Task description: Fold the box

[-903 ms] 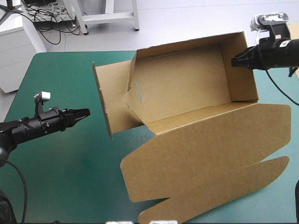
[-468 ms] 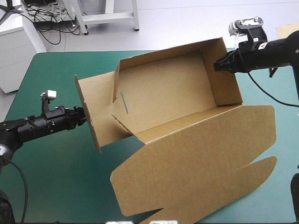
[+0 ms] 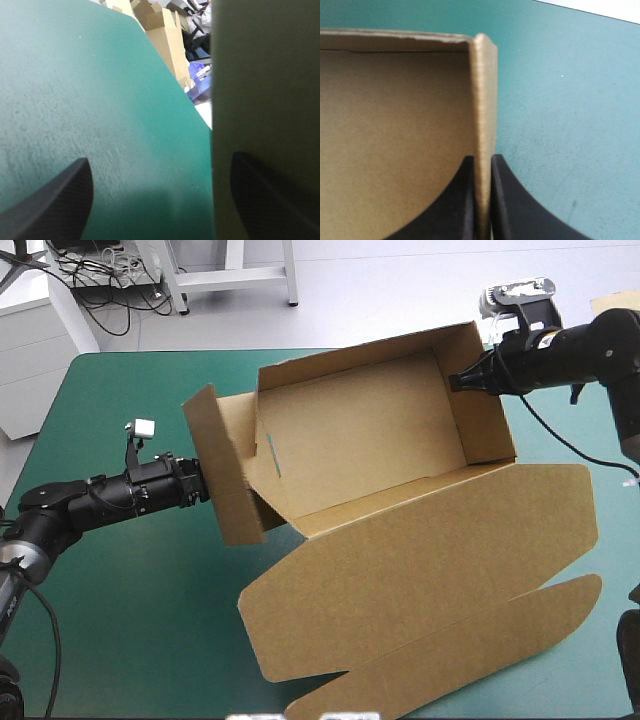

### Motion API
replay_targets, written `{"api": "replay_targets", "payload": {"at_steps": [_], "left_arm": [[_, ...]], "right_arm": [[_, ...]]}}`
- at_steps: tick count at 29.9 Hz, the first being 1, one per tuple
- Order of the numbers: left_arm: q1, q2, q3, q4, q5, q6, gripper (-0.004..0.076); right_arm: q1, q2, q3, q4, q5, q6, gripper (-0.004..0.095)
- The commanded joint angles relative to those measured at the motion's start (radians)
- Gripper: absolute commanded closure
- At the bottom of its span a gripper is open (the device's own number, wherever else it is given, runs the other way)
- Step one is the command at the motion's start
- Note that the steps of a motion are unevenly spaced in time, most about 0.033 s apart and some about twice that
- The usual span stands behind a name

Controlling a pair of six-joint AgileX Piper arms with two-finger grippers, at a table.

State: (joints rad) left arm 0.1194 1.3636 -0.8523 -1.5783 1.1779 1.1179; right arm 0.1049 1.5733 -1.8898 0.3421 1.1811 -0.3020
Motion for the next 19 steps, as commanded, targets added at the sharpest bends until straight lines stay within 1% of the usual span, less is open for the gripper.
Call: {"api": "replay_targets", "payload": {"at_steps": [1,6,8,11,14,17,19], "left_arm": [[-0.032,-0.049,-0.074,-0.093,0.114,0.004,0.0178],[-0.056,-0.050,-0.119,-0.085,0.114,0.004,0.0178],[-0.056,-0.050,-0.119,-0.096,0.114,0.009,0.0173],[-0.056,-0.050,-0.119,-0.100,0.114,0.012,0.0162],[-0.056,-0.050,-0.119,-0.104,0.114,0.012,0.0158],[-0.061,-0.050,-0.119,-0.127,0.114,0.019,0.0158],[-0.066,-0.050,-0.119,-0.147,0.114,0.023,0.0158]], "right_arm": [[0.057,-0.034,-0.028,-0.065,-0.110,0.064,0.0921],[0.125,-0.034,-0.028,-0.074,-0.199,0.111,0.0920],[0.161,-0.034,-0.028,-0.121,-0.233,0.148,0.0920],[0.212,-0.034,-0.028,-0.234,-0.280,0.223,0.0921],[0.248,-0.034,-0.028,-0.305,-0.308,0.279,0.0920],[0.265,-0.034,-0.028,-0.342,-0.323,0.313,0.0920],[0.265,-0.034,-0.028,-0.342,-0.329,0.325,0.0920]]}}
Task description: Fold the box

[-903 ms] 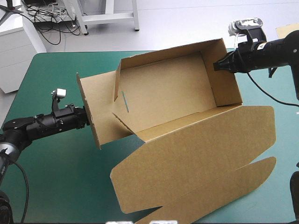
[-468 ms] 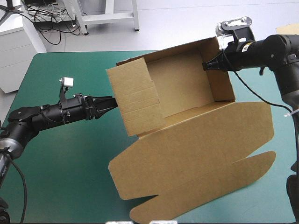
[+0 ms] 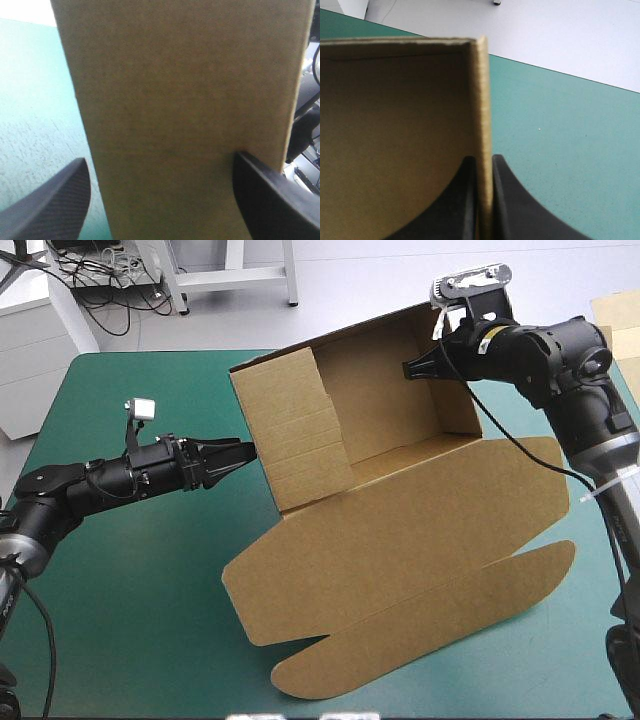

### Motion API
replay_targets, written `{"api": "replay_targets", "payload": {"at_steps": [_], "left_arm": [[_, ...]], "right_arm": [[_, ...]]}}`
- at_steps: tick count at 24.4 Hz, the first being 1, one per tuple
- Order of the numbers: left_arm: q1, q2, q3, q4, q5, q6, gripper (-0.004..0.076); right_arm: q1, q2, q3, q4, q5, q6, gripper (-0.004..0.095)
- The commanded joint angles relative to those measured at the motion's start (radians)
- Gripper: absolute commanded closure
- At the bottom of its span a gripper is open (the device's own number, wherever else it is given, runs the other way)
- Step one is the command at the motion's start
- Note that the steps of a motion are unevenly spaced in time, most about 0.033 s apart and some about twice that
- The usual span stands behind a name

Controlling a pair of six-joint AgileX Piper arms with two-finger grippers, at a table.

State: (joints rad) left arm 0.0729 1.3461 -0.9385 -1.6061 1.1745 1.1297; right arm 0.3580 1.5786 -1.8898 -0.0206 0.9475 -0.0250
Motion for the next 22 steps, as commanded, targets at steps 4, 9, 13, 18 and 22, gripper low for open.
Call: {"api": "replay_targets", "payload": {"at_steps": [4,9,13,18,22], "left_arm": [[-0.024,-0.032,-0.032,-0.128,0.117,0.014,0.0159],[-0.059,-0.032,-0.043,-0.147,0.117,0.030,0.0159],[-0.064,-0.032,-0.107,-0.120,0.010,-0.025,0.0159],[-0.182,-0.032,-0.326,0.289,-0.303,-0.307,0.0159],[-0.318,-0.022,-0.514,0.714,-0.511,-0.647,0.0160]], "right_arm": [[0.012,-0.039,-0.028,-0.020,-0.097,0.083,0.0920],[0.012,-0.039,-0.028,-0.037,-0.099,0.100,0.0920],[0.022,-0.039,-0.028,-0.044,-0.114,0.113,0.0920],[0.022,-0.039,-0.028,-0.056,-0.114,0.122,0.0920],[0.022,-0.039,-0.028,-0.058,-0.114,0.134,0.0921]]}}
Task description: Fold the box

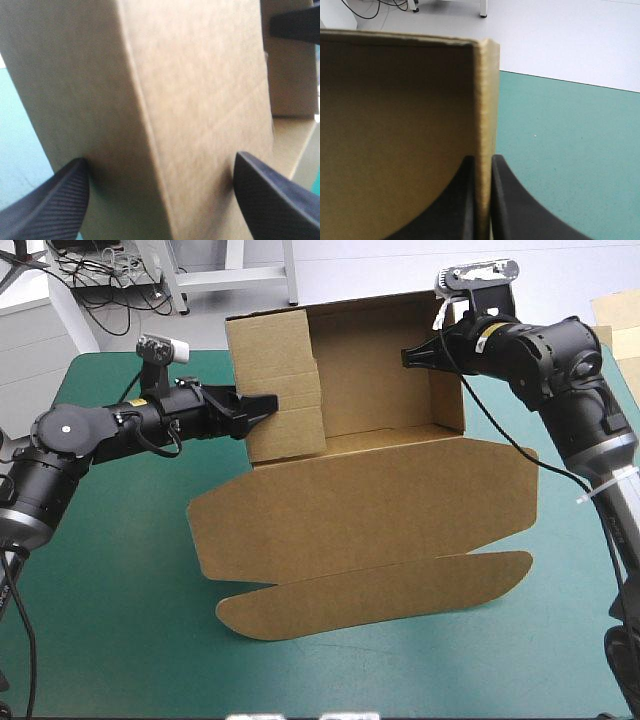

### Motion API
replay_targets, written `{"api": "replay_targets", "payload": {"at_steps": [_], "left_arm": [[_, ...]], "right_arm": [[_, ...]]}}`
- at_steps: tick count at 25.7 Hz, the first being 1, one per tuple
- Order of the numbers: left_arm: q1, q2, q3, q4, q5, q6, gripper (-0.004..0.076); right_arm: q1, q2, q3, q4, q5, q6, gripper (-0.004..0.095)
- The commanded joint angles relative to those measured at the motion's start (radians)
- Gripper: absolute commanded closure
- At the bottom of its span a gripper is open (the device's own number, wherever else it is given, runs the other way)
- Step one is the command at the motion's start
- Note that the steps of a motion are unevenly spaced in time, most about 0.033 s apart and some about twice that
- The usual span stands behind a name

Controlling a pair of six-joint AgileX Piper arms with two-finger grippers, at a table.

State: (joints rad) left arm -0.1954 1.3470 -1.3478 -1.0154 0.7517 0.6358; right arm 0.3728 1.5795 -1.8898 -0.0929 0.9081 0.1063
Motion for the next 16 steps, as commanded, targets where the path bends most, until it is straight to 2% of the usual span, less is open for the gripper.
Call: {"api": "replay_targets", "payload": {"at_steps": [1,4,8,12,16], "left_arm": [[-0.080,-0.003,-0.169,0.279,-0.059,-0.281,0.0161],[-0.125,0.041,-0.248,0.500,-0.003,-0.451,0.0165],[-0.182,0.072,-0.274,0.719,0.004,-0.668,0.0199],[-0.209,0.082,-0.274,0.751,-0.022,-0.715,0.0278],[-0.227,0.082,-0.274,0.746,-0.054,-0.715,0.0425]], "right_arm": [[0.007,-0.040,-0.028,0.021,-0.075,0.004,0.0921],[0.007,-0.040,-0.028,0.036,-0.073,0.007,0.0921],[0.007,-0.040,-0.028,0.036,-0.075,0.033,0.0921],[0.007,-0.040,-0.028,0.036,-0.077,0.036,0.0921],[0.007,-0.040,-0.028,0.016,-0.070,0.036,0.0921]]}}
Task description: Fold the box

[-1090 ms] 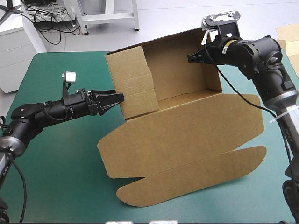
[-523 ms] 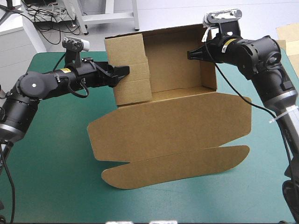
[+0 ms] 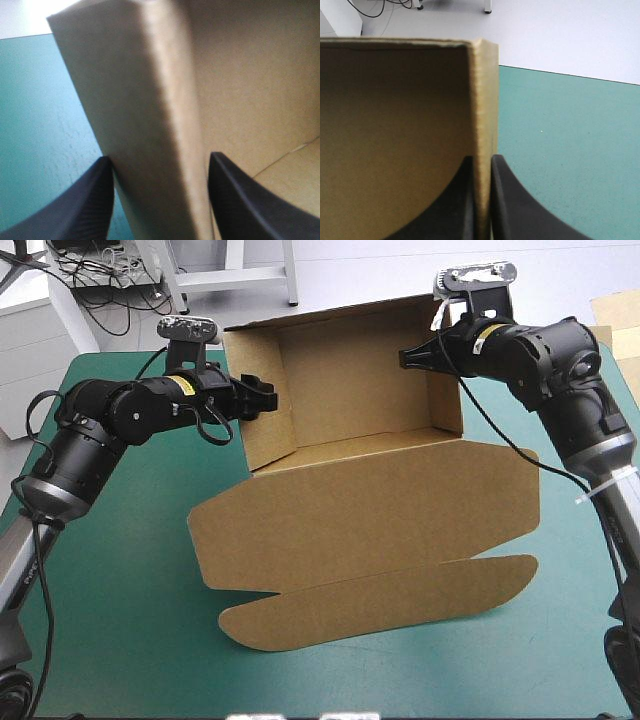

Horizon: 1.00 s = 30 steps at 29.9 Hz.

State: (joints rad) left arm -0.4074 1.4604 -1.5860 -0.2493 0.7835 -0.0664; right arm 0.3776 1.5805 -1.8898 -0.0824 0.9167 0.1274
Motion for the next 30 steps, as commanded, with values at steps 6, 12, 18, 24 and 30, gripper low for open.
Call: {"api": "replay_targets", "payload": {"at_steps": [6,12,18,24,30], "left_arm": [[-0.015,-0.026,-0.036,-0.023,-0.084,-0.012,0.0624],[-0.015,0.005,-0.036,-0.017,-0.056,-0.005,0.0719],[-0.015,0.078,-0.036,0.046,0.092,0.004,0.0720],[-0.015,0.215,-0.036,0.096,0.277,0.010,0.0720],[-0.015,0.326,-0.036,0.094,0.367,0.034,0.0720]], "right_arm": [[0.002,-0.039,-0.028,-0.001,-0.038,0.015,0.0921],[0.002,-0.014,-0.028,0.008,0.050,0.007,0.0922],[0.002,0.070,-0.028,0.054,0.161,-0.009,0.0923],[0.002,0.183,-0.028,0.179,0.245,-0.048,0.0923],[0.002,0.301,-0.028,0.211,0.319,-0.048,0.0923]]}}
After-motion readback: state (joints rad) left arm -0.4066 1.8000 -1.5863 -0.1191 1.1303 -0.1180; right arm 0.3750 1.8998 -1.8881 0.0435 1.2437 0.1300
